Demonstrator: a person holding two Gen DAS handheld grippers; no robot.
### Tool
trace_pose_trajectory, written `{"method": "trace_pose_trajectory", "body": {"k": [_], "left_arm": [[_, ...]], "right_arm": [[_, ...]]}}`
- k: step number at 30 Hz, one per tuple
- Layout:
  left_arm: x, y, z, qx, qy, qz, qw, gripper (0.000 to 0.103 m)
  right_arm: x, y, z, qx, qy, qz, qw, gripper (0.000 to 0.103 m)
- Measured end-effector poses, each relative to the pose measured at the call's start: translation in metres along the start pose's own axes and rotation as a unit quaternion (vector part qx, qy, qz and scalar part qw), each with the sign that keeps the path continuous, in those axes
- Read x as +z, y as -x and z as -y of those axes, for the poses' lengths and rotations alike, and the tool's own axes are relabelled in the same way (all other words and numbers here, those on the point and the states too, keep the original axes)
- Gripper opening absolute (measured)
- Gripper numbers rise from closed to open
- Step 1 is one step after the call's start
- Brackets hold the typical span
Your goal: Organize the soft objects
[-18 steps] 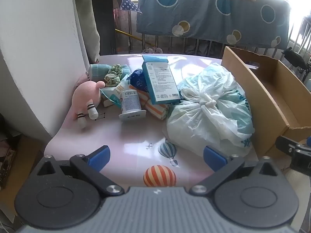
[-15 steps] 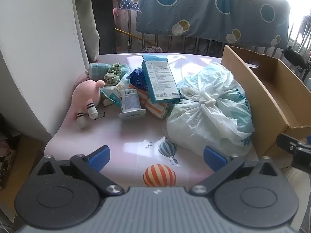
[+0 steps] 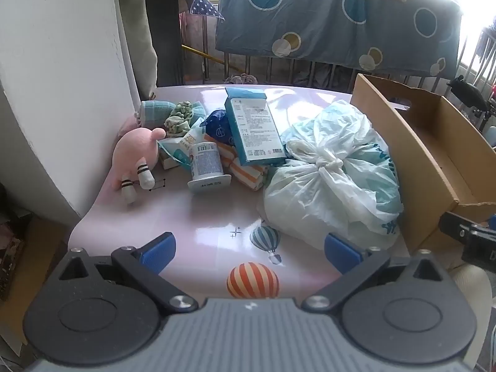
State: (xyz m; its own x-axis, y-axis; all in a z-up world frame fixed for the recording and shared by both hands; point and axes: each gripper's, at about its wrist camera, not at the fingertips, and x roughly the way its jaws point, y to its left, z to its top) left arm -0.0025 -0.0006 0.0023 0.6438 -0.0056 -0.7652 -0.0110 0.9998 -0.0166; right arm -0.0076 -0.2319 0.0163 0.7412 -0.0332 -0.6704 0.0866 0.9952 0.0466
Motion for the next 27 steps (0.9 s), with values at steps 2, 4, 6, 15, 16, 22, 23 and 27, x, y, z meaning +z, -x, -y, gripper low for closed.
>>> {"method": "trace_pose_trajectory", "body": {"k": [2, 4, 6, 15, 16, 22, 23, 27], "left_arm": [[0.000, -0.003, 0.000, -0.001, -0.001, -0.003, 1.0000, 0.102], [-0.001, -0.005, 0.000, -0.002, 0.000, -0.006, 1.0000, 0.102], [-0.001, -0.006, -0.001, -0.004, 0.000, -0.008, 1.0000, 0.102], [-0.002, -0.010, -0.001, -0.005, 0.002, -0.012, 0.9999, 0.102], [-0.002, -0.009, -0.001, -0.005, 0.002, -0.011, 0.9999, 0.102], [-0.002, -0.013, -0.003, -0.006, 0.004, -0.015, 0.9999, 0.102], [-0.003, -0.013, -0.003, -0.006, 0.004, -0.016, 0.9998, 0.102], [-0.002, -0.013, -0.004, -0.007, 0.005, -0.016, 0.9998, 0.102]], "right_arm": [[0.000, -0.002, 0.000, -0.001, -0.002, -0.003, 1.000, 0.102], [0.001, -0.004, -0.001, -0.003, -0.002, -0.006, 1.000, 0.102], [0.000, -0.005, -0.001, -0.005, -0.002, -0.008, 1.000, 0.102], [0.001, -0.009, -0.004, -0.005, 0.001, -0.016, 1.000, 0.102], [0.001, -0.009, -0.004, -0.005, 0.002, -0.016, 1.000, 0.102], [0.001, -0.010, -0.005, -0.005, 0.001, -0.021, 1.000, 0.102], [0.001, -0.010, -0.005, -0.005, 0.001, -0.021, 1.000, 0.102], [0.001, -0.011, -0.005, -0.007, 0.001, -0.026, 1.000, 0.102]]}}
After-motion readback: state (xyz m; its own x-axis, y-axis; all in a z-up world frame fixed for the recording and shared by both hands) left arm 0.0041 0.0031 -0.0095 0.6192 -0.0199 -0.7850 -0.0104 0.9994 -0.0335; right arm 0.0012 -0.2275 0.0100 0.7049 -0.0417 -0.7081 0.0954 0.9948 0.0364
